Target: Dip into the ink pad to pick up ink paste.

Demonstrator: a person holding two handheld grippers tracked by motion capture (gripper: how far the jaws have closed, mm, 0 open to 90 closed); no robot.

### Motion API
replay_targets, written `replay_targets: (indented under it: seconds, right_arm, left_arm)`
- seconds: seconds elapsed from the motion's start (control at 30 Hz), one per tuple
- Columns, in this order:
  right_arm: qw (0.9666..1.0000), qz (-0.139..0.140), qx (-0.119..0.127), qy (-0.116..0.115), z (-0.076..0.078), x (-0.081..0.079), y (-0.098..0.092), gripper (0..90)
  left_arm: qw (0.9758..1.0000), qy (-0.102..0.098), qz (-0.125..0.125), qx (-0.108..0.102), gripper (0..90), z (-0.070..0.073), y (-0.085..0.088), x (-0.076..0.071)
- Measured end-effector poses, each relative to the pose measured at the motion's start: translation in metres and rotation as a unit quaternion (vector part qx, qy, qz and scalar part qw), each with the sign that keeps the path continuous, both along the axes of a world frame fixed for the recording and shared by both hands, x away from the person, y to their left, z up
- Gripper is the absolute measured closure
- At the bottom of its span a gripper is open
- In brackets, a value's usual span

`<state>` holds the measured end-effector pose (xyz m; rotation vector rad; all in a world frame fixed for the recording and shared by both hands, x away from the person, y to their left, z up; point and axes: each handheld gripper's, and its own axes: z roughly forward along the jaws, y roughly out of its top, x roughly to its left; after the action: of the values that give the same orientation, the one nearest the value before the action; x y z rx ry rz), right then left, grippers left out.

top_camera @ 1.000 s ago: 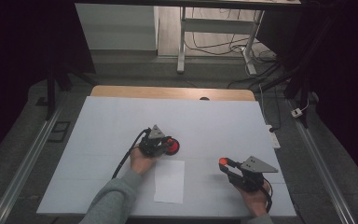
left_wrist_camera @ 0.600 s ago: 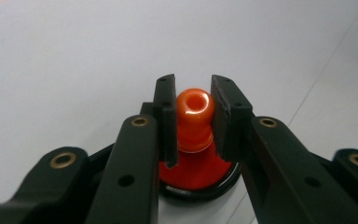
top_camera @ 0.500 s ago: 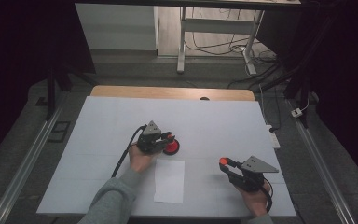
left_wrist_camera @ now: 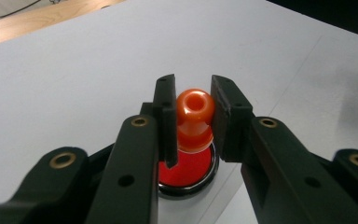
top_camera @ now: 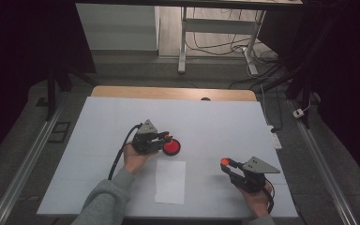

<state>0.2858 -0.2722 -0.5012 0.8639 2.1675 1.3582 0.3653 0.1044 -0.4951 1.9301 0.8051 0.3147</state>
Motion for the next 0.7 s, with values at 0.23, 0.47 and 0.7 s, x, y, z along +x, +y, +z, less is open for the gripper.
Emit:
replay_targets:
  seconds: [0.23,0.47,0.7]
  right_arm:
    - [1.0000,0.000,-0.001,0.000,0.000,0.000,0.001,64.7]
    - [1.0000,0.000,-0.001,0.001,-0.001,0.001,0.000,64.7]
    - [1.0000,0.000,0.000,0.001,-0.001,0.001,0.000,64.7]
  left_arm:
    - [0.9999,-0.007,-0.010,0.006,72.7,0.006,0.004,-0.006]
    - [0.9996,-0.006,-0.027,0.004,72.6,0.010,0.009,-0.013]
    - [0.9980,-0.018,-0.060,-0.010,72.6,0.022,0.010,-0.032]
